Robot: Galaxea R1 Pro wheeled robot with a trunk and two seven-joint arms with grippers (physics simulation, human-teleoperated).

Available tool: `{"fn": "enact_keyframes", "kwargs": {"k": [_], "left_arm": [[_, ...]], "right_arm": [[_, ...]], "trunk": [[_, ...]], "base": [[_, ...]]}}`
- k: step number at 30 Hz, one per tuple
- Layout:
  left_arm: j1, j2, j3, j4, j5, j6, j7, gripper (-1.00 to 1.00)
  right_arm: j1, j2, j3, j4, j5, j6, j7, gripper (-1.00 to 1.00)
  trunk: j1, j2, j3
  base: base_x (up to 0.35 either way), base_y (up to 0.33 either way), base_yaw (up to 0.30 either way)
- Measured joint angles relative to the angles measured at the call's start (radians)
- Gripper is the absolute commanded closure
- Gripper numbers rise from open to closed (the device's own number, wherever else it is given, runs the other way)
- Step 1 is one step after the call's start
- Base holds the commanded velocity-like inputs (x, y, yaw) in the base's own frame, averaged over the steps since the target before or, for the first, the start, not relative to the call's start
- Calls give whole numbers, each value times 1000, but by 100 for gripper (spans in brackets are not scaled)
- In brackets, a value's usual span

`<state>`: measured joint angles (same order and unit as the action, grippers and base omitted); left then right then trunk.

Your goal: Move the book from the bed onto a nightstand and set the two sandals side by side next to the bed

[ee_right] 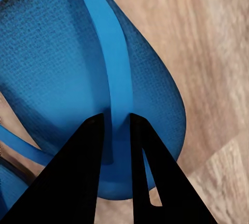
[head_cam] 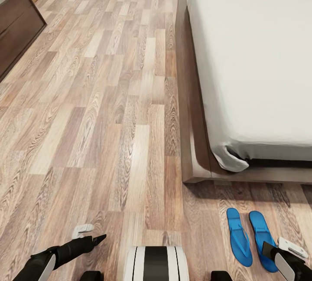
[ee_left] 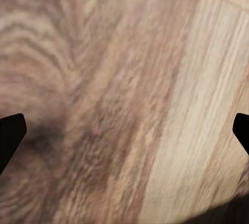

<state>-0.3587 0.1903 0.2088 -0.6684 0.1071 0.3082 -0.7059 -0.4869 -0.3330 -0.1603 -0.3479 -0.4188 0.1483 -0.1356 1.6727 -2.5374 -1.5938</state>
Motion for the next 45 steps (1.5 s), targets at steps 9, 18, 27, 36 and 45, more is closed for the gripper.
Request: {"fn": "enact_keyframes", "kwargs": {"k": [9, 18, 27, 36, 45], "left_arm": [[0, 0, 0, 0, 0, 0, 0, -100], [0, 0, 0, 0, 0, 0, 0, -100], [0, 0, 0, 0, 0, 1, 0, -100], [0, 0, 0, 0, 0, 1, -1, -100], [0, 0, 0, 0, 0, 1, -1, -100]], "right_arm": [[0, 0, 1, 2, -3, -103, 0, 100], [0, 0, 1, 4, -3, -103, 0, 100], [0, 0, 1, 4, -3, -102, 1, 100], [0, 0, 1, 4, -3, -102, 1, 100], [0, 0, 1, 2, -2, -108, 2, 100]], "trunk": [[0, 0, 0], [2, -1, -19], [6, -3, -54], [7, -4, -58], [7, -4, -58]], "base": [[0, 0, 0], [0, 0, 0], [0, 0, 0], [0, 0, 0], [0, 0, 0]]}}
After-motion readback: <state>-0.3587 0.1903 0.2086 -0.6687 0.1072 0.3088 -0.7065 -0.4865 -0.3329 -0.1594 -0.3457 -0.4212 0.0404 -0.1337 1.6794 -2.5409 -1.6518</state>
